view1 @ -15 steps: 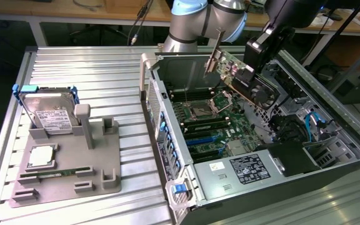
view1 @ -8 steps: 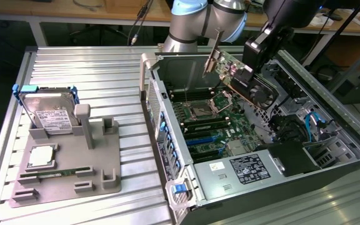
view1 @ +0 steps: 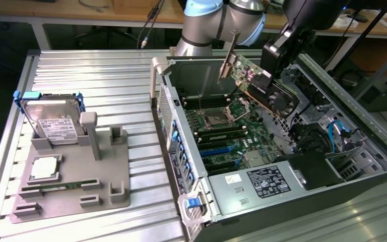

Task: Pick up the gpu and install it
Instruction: 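Insert the gpu into the slot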

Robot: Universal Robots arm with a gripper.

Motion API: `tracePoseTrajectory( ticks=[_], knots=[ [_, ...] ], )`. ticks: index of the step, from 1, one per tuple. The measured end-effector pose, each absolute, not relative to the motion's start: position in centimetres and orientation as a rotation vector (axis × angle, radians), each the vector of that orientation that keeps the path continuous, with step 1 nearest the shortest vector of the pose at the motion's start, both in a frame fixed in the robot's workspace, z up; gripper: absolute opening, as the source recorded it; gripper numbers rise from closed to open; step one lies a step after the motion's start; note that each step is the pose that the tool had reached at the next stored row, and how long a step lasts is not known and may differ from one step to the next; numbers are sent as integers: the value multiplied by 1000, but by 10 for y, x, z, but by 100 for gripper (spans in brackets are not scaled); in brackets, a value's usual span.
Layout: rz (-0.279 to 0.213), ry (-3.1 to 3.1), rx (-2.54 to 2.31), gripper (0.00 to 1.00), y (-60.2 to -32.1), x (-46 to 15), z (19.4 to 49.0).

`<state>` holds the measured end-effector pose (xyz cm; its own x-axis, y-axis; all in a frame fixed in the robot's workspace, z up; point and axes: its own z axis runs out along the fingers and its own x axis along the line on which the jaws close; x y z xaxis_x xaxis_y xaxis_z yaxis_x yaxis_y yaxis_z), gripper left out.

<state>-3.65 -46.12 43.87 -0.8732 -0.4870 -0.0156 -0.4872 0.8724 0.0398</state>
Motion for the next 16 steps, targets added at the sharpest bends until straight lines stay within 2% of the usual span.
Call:
tracePoseTrajectory(
  ticks=[16],
  knots=[
    [67, 3029, -813, 27, -461, -37, 439]
  ],
)
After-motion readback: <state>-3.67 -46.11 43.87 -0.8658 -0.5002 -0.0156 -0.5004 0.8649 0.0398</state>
